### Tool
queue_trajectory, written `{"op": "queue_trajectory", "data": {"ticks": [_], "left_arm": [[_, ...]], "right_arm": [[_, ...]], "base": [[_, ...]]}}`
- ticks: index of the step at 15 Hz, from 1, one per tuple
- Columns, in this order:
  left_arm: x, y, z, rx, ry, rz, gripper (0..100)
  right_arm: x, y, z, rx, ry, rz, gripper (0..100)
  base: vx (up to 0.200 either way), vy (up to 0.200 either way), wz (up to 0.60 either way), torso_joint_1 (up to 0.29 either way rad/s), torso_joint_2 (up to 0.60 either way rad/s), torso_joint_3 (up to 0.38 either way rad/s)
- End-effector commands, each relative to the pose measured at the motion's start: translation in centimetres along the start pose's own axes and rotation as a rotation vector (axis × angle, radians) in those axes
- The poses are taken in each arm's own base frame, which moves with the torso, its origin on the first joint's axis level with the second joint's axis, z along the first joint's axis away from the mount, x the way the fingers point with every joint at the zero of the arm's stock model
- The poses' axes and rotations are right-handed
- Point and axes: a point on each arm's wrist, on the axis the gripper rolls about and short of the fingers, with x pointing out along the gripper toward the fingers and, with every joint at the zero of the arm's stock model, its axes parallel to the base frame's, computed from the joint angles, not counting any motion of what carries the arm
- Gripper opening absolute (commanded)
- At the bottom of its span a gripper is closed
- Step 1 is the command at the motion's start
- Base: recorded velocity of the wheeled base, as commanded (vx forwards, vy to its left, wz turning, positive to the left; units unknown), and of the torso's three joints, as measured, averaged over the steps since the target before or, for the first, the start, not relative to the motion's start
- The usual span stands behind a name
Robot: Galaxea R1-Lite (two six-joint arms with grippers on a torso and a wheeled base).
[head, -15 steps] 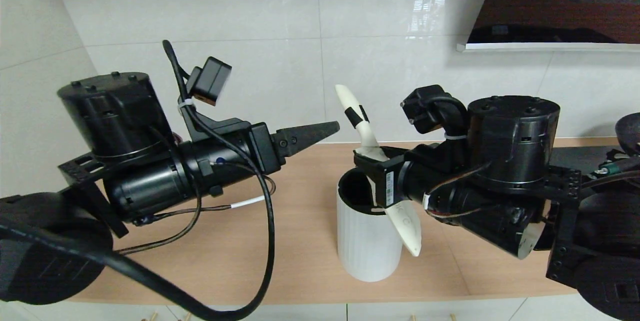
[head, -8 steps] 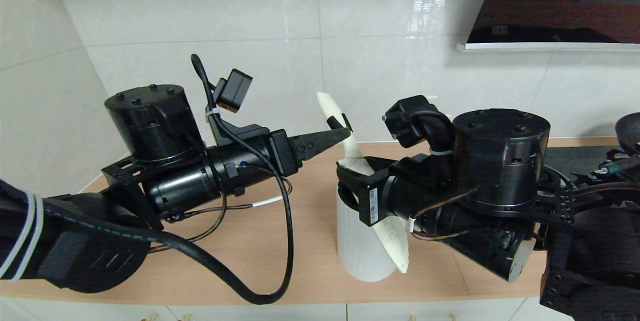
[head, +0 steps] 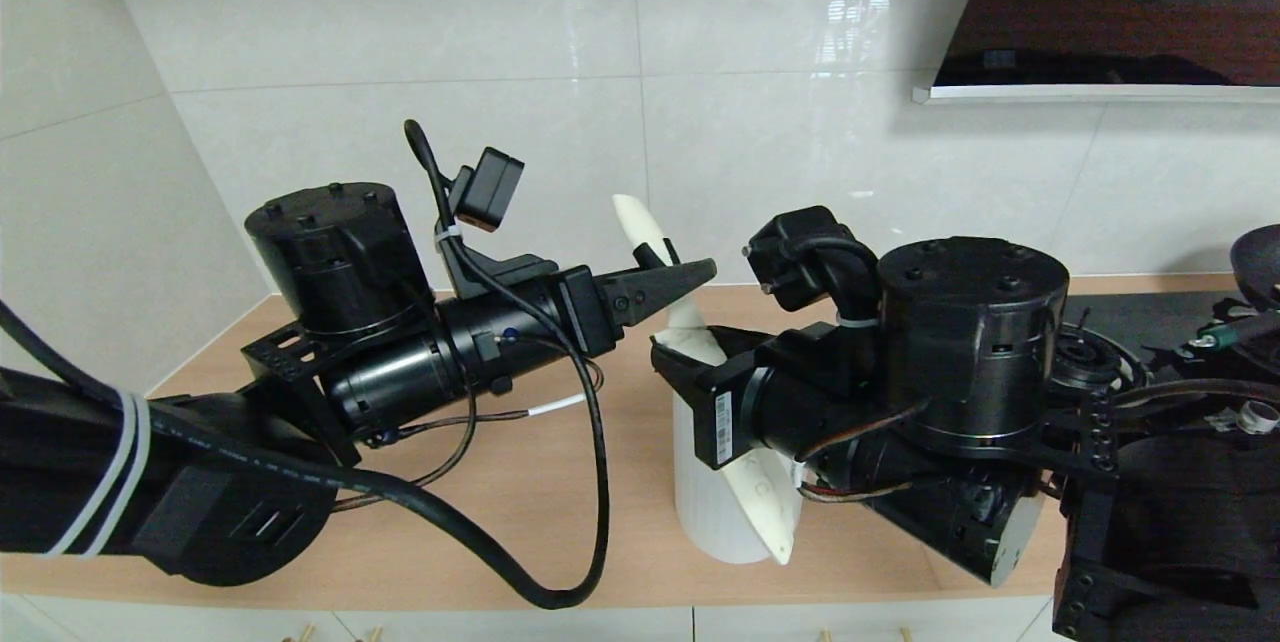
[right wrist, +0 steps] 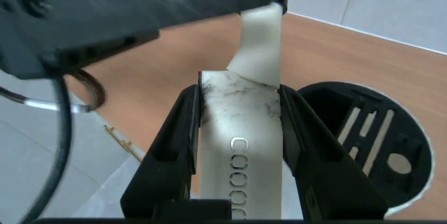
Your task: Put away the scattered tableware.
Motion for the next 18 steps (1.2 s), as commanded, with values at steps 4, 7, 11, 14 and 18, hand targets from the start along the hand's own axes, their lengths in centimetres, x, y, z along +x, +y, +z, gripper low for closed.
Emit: {"op": "queue_trajectory", "data": {"ticks": [4, 7, 11, 14, 18], "left_arm": [[0.22, 0.06, 0.0, -0.001, -0.001, -0.002, 100], [0.21, 0.01, 0.09, 0.001, -0.004, -0.004, 100], [0.23, 0.04, 0.05, 0.001, -0.003, -0.004, 100], [0.23, 0.04, 0.05, 0.001, -0.003, -0.004, 100], [0.41, 0.3, -0.22, -0.004, 0.005, 0.001, 0]], "right_arm": [[0.39, 0.22, -0.47, 0.003, -0.004, 0.007, 0], [0.32, 0.41, -0.58, 0.002, 0.0, 0.013, 0], [0.21, 0.98, -0.98, -0.002, 0.012, 0.029, 0], [0.18, 1.02, -1.02, -0.004, 0.014, 0.031, 0], [0.14, 1.0, -1.02, -0.002, 0.013, 0.029, 0]], "base": [[0.0, 0.0, 0.0, 0.0, 0.0, 0.0], [0.0, 0.0, 0.0, 0.0, 0.0, 0.0], [0.0, 0.0, 0.0, 0.0, 0.0, 0.0], [0.0, 0.0, 0.0, 0.0, 0.0, 0.0], [0.0, 0.0, 0.0, 0.0, 0.0, 0.0]]}}
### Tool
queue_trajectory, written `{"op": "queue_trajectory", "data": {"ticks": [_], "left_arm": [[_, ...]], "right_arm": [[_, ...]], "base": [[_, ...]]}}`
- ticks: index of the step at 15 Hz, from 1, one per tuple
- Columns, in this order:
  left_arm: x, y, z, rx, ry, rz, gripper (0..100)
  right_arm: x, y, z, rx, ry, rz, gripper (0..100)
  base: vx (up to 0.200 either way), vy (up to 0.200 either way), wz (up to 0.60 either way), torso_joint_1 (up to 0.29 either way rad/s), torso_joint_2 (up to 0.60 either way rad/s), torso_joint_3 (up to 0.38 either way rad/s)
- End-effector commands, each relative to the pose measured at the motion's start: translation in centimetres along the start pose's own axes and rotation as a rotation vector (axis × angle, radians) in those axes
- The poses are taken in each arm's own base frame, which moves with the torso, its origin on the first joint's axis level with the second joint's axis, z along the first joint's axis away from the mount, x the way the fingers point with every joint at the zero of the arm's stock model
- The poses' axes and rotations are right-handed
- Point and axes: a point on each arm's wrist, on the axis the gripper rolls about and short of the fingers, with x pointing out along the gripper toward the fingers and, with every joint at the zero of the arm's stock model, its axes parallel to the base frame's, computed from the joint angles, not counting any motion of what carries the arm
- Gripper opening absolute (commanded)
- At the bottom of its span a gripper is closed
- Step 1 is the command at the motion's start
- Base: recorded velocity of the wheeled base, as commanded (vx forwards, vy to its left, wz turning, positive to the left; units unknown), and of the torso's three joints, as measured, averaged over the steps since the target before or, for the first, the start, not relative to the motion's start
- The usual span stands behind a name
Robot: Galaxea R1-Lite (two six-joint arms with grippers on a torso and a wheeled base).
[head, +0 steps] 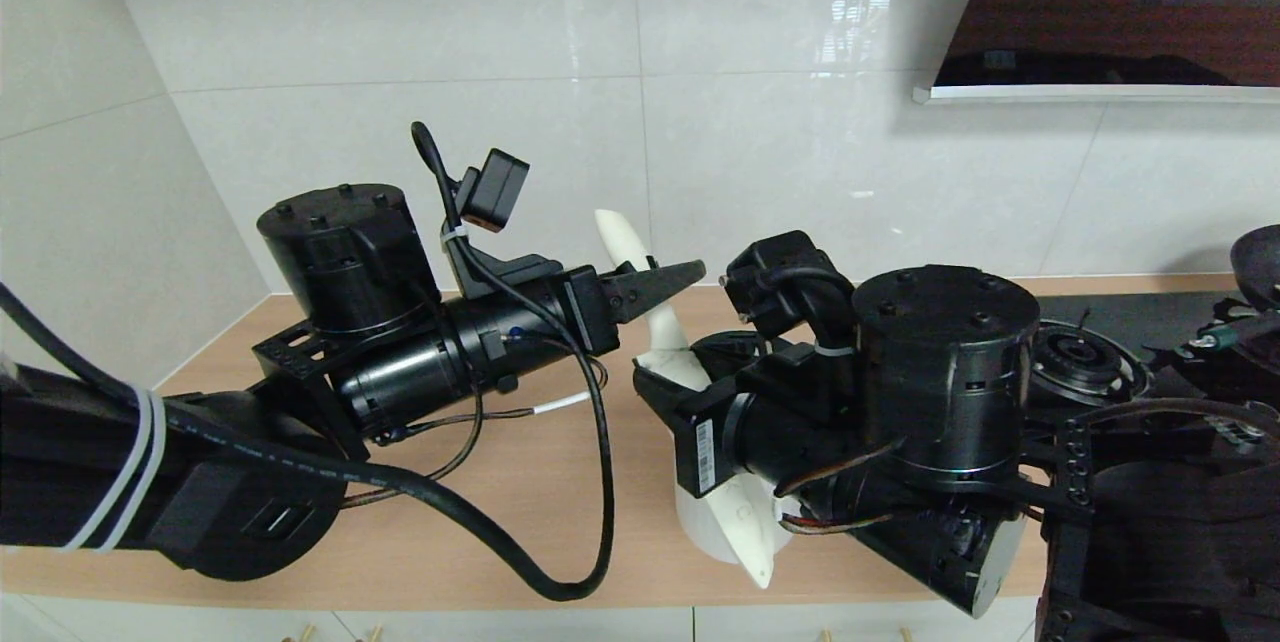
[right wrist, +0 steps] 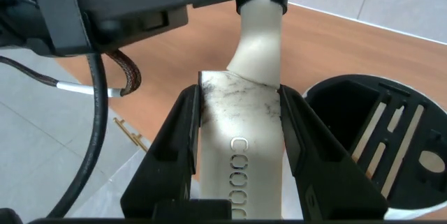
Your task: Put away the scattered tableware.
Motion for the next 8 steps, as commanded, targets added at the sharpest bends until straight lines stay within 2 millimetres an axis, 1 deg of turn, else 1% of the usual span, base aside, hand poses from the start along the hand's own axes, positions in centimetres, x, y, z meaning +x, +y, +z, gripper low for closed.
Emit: {"op": "queue_trajectory", "data": {"ticks": [1, 8], "left_arm": [[0.11, 0.16, -0.21, -0.004, 0.008, 0.002, 0], [-0.09, -0.19, 0.19, -0.027, -0.005, -0.006, 0]], "right_arm": [[-0.02, 0.01, -0.03, 0.0, 0.0, 0.0, 0], [0.0, -0.05, -0.06, 0.002, -0.007, -0.001, 0]], "base": [[0.0, 0.0, 0.0, 0.0, 0.0, 0.0], [0.0, 0.0, 0.0, 0.0, 0.0, 0.0]]}}
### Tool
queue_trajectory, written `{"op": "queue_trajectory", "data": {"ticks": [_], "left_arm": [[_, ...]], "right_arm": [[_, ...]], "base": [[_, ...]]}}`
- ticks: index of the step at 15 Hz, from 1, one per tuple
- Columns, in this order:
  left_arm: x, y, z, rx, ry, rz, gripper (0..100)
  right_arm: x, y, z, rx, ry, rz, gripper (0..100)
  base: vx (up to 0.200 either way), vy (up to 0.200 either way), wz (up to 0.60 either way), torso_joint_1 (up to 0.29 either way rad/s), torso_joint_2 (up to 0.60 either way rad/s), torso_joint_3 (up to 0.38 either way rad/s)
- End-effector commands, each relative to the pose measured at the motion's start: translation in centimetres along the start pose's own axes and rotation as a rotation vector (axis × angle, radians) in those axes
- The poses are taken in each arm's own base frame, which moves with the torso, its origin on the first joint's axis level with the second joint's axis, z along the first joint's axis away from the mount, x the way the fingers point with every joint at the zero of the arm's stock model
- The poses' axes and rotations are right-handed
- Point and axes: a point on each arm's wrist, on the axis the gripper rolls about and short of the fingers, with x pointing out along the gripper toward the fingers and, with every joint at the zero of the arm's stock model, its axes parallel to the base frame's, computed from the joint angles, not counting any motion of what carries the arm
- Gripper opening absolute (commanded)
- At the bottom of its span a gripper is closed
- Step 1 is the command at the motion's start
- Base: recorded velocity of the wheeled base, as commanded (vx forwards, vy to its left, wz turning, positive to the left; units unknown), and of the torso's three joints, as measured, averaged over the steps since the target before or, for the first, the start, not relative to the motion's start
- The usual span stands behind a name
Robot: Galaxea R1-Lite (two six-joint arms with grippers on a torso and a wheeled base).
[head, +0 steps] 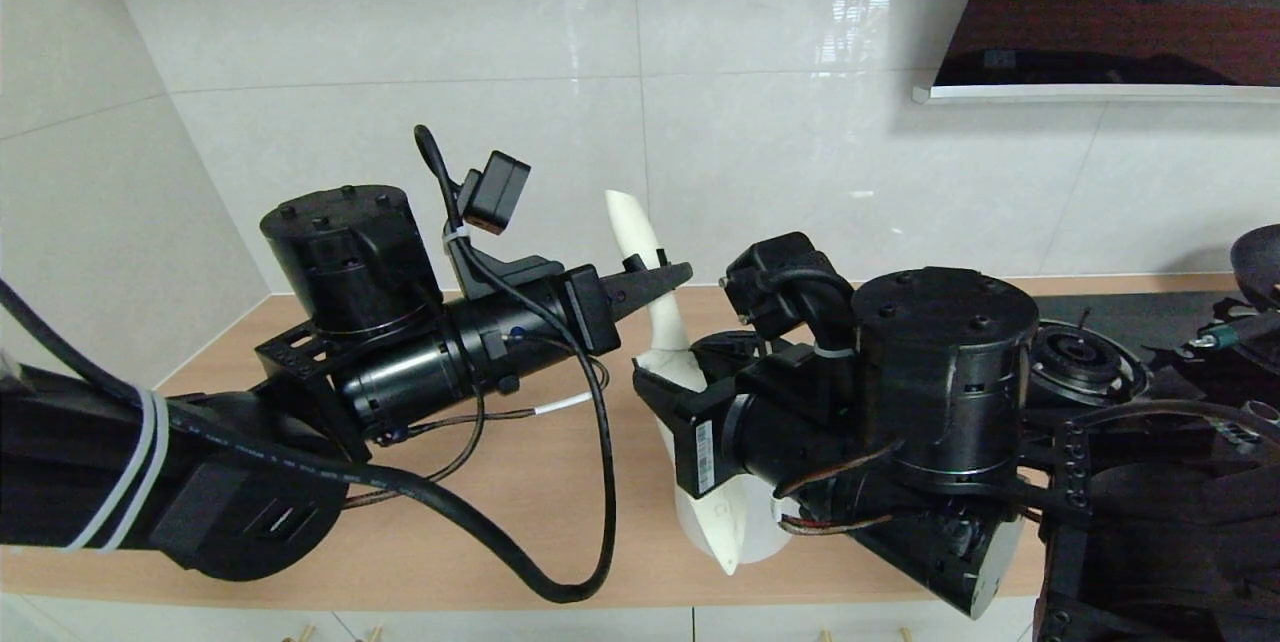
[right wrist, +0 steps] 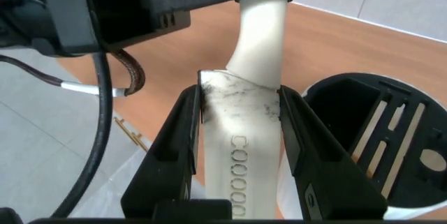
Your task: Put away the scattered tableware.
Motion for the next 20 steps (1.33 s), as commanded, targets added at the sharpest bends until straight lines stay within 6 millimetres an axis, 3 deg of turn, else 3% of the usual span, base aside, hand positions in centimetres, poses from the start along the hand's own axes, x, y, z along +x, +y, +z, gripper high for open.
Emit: {"op": "queue_trajectory", "data": {"ticks": [1, 2, 3, 7, 9, 11, 12, 16, 18, 20], "left_arm": [[-0.1, -0.3, 0.4, 0.002, -0.012, -0.007, 0], [-0.1, -0.3, 0.4, 0.002, -0.012, -0.007, 0], [-0.1, -0.3, 0.4, 0.001, -0.012, -0.007, 0], [-0.8, -1.0, 1.3, 0.016, -0.041, -0.017, 0], [-1.6, -1.2, 2.3, 0.036, -0.08, -0.005, 0], [-2.8, -1.1, 3.8, 0.06, -0.131, 0.016, 0], [-3.2, -1.4, 6.8, 0.112, -0.219, 0.006, 0], [-2.7, -2.3, 9.3, 0.165, -0.291, -0.034, 0], [-2.5, -2.0, 9.1, 0.187, -0.285, -0.028, 0], [-1.9, -1.1, 7.9, 0.338, -0.255, 0.013, 0]], "right_arm": [[0.0, 0.0, -0.1, -0.003, 0.003, 0.0, 0], [0.0, 0.0, -0.1, -0.003, 0.002, -0.002, 0], [0.0, 0.0, -0.1, -0.002, 0.0, -0.008, 100], [-0.3, 0.0, 0.4, 0.007, -0.032, -0.005, 100], [-1.4, -0.4, 2.1, 0.024, -0.102, -0.03, 100], [-2.5, -1.7, 3.7, 0.035, -0.152, -0.059, 100], [-3.8, -4.0, 5.7, 0.048, -0.206, -0.119, 100], [-5.8, -6.0, 8.1, 0.046, -0.264, -0.178, 100], [-5.8, -6.2, 8.0, 0.045, -0.264, -0.184, 100], [-5.2, -6.8, 7.7, 0.041, -0.248, -0.202, 100]], "base": [[0.0, 0.0, 0.0, 0.0, 0.0, 0.0], [0.0, 0.0, 0.0, 0.0, 0.0, 0.0], [0.0, 0.0, 0.0, 0.0, 0.0, 0.0], [0.0, 0.0, 0.0, 0.0, 0.0, 0.0], [0.0, 0.0, 0.0, 0.0, 0.0, 0.0], [0.0, 0.0, 0.0, 0.0, 0.0, 0.0], [0.0, 0.0, 0.0, 0.0, 0.0, 0.0], [0.0, 0.0, 0.0, 0.0, 0.0, 0.0], [0.0, 0.0, 0.0, 0.0, 0.0, 0.0], [0.0, 0.0, 0.0, 0.0, 0.0, 0.0]]}}
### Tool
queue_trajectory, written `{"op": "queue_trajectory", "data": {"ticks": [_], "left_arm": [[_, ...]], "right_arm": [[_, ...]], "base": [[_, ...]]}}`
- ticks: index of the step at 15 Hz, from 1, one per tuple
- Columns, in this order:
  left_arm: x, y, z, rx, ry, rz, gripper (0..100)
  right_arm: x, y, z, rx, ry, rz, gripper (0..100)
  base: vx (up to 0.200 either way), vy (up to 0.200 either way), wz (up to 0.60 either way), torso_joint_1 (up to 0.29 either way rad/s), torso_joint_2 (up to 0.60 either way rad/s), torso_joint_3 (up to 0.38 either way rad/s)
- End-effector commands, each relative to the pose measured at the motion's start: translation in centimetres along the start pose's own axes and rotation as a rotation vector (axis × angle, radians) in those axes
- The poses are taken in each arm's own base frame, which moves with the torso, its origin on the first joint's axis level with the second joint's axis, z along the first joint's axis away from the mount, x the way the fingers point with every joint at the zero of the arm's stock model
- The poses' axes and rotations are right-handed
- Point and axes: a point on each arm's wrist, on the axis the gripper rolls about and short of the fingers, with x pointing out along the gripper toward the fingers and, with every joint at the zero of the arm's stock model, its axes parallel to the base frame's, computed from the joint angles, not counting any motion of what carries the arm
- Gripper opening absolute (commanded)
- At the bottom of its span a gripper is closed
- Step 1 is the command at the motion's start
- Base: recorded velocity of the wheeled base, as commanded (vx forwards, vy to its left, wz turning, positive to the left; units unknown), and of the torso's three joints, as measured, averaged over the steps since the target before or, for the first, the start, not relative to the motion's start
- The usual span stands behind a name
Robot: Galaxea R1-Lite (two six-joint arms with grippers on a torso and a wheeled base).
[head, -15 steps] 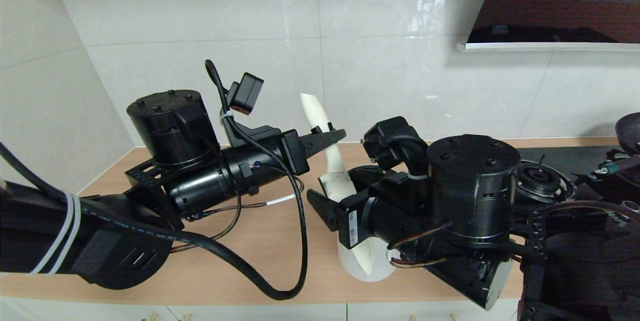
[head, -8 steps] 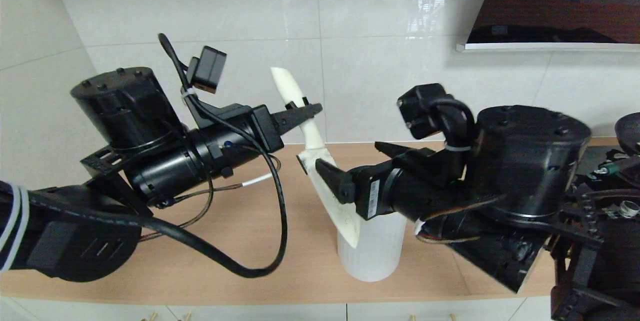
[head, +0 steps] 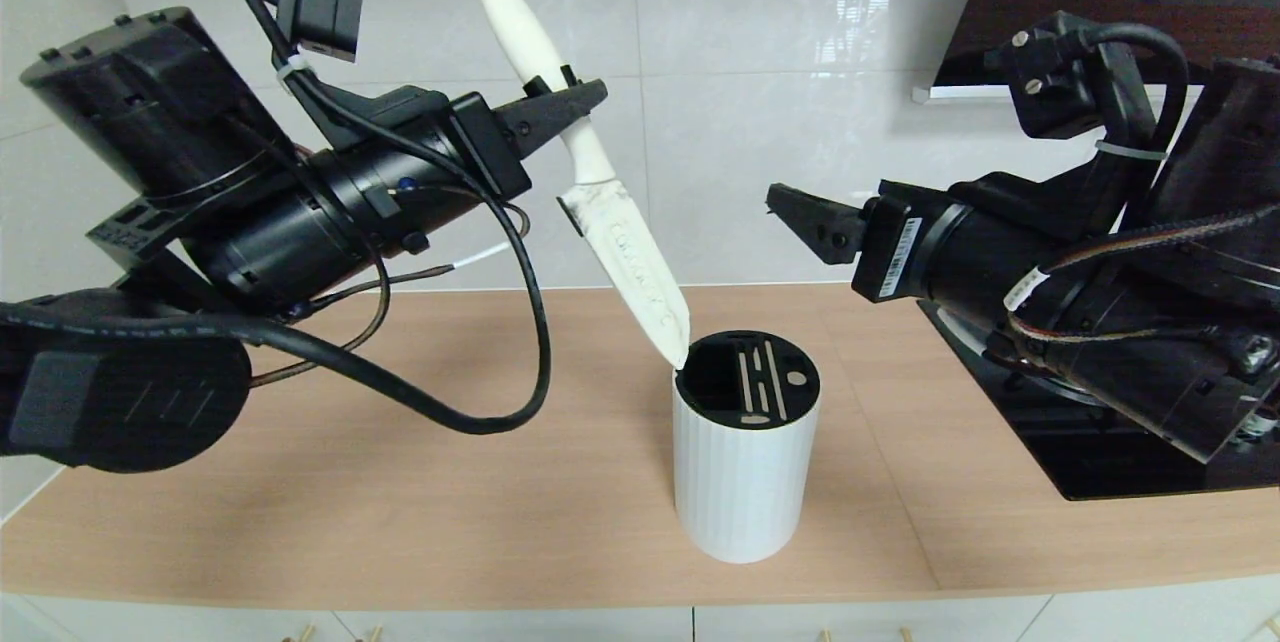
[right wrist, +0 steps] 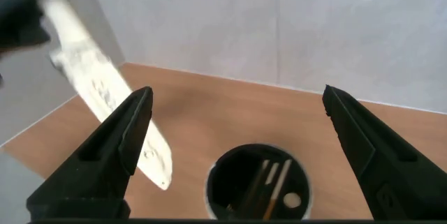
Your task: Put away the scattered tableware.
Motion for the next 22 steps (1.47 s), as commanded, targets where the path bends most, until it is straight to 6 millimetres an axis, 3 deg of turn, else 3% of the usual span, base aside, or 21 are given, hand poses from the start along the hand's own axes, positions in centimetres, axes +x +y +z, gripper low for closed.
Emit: {"op": "queue_trajectory", "data": {"ticks": [1, 8, 15, 19, 22], "left_arm": [[0.2, 0.4, -1.2, 0.061, 0.025, 0.007, 0], [1.9, -2.0, -3.0, 0.114, -0.024, -0.12, 0], [4.6, -0.5, -5.2, 0.184, -0.013, -0.116, 0], [5.3, 0.0, -7.0, 0.208, 0.007, -0.12, 0], [5.6, -0.2, -8.2, 0.218, 0.029, -0.13, 0]], "right_arm": [[0.2, -0.2, 0.0, -0.001, 0.0, -0.008, 100], [0.2, -0.2, 0.0, -0.001, 0.001, -0.006, 100], [0.2, -0.4, 0.1, -0.002, -0.005, -0.015, 100], [1.5, -3.7, -0.1, -0.074, 0.033, -0.14, 100], [1.8, -4.7, 0.0, -0.087, 0.082, -0.184, 100]], "base": [[0.0, 0.0, 0.0, 0.0, 0.0, 0.0], [0.0, 0.0, 0.0, 0.0, 0.0, 0.0], [0.0, 0.0, 0.0, 0.0, 0.0, 0.0], [0.0, 0.0, 0.0, 0.0, 0.0, 0.0], [0.0, 0.0, 0.0, 0.0, 0.0, 0.0]]}}
